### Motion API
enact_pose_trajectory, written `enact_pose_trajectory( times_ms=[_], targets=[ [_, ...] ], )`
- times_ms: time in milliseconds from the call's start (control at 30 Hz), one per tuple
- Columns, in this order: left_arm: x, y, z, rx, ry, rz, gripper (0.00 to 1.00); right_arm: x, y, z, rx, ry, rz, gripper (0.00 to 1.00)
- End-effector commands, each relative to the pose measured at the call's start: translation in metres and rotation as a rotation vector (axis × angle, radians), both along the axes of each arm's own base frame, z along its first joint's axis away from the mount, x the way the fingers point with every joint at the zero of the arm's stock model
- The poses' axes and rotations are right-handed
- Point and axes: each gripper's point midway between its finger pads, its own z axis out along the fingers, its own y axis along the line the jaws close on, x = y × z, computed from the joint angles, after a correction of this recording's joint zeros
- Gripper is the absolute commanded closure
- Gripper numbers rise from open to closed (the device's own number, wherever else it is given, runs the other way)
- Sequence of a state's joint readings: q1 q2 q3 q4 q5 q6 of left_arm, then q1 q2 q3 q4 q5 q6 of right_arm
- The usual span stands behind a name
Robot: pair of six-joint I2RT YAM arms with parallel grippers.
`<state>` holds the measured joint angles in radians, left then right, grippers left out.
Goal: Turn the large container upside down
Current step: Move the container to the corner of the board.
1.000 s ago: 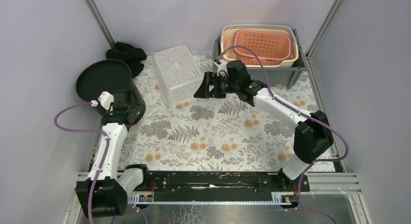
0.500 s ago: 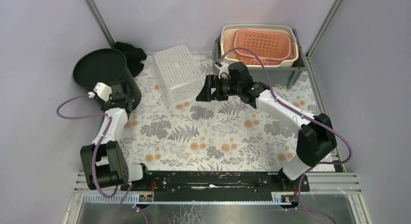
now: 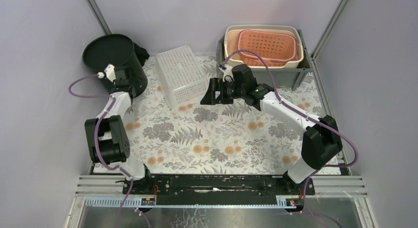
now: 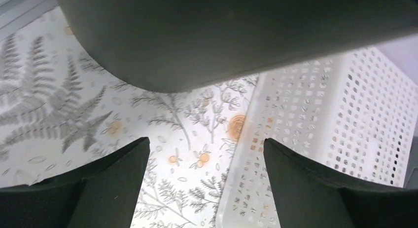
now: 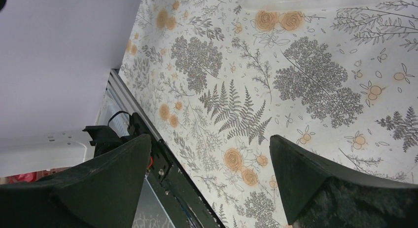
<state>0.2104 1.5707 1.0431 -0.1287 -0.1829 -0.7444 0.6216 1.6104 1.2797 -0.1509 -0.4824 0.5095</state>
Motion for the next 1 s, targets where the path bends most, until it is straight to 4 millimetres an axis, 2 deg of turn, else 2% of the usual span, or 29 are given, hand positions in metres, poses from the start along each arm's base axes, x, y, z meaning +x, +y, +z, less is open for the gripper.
enact_pose_trajectory(
  times_ms=[0, 67, 200, 300, 467, 567, 700, 833, 867, 967],
  targets=[
    [0.006, -0.035, -0.037, -0.100, 0.156, -0.193, 0.08, 0.006, -0.004, 0.036, 0.021, -0.092, -0.012, 0.03],
    [0.006, -0.045, -0.027, -0.073, 0.164, -0.214, 0.08, 0.006, -0.008, 0.043, 0.018, -0.105, -0.023, 0.03],
    [-0.009, -0.067, -0.001, -0.024, 0.162, -0.244, 0.07, 0.007, -0.016, 0.060, 0.006, -0.143, -0.043, 0.02],
    [-0.021, -0.069, 0.015, -0.010, 0.154, -0.249, 0.00, 0.006, -0.025, 0.072, -0.008, -0.170, -0.064, 0.02],
    [-0.041, -0.076, 0.036, 0.000, 0.136, -0.275, 0.00, 0.013, -0.050, 0.089, -0.040, -0.208, -0.142, 0.00],
    [-0.052, -0.091, 0.044, -0.005, 0.119, -0.315, 0.00, 0.029, -0.072, 0.098, -0.057, -0.222, -0.217, 0.00],
    [-0.063, -0.121, 0.054, 0.004, 0.109, -0.392, 0.00, 0.056, -0.102, 0.108, -0.104, -0.244, -0.317, 0.01],
    [-0.074, -0.166, 0.063, 0.007, 0.102, -0.494, 0.00, 0.090, -0.134, 0.114, -0.180, -0.269, -0.424, 0.04],
    [-0.077, -0.179, 0.063, 0.008, 0.101, -0.520, 0.00, 0.100, -0.142, 0.121, -0.193, -0.290, -0.458, 0.05],
    [-0.084, -0.214, 0.056, -0.011, 0.108, -0.582, 0.00, 0.126, -0.163, 0.125, -0.240, -0.303, -0.536, 0.11]
  ],
)
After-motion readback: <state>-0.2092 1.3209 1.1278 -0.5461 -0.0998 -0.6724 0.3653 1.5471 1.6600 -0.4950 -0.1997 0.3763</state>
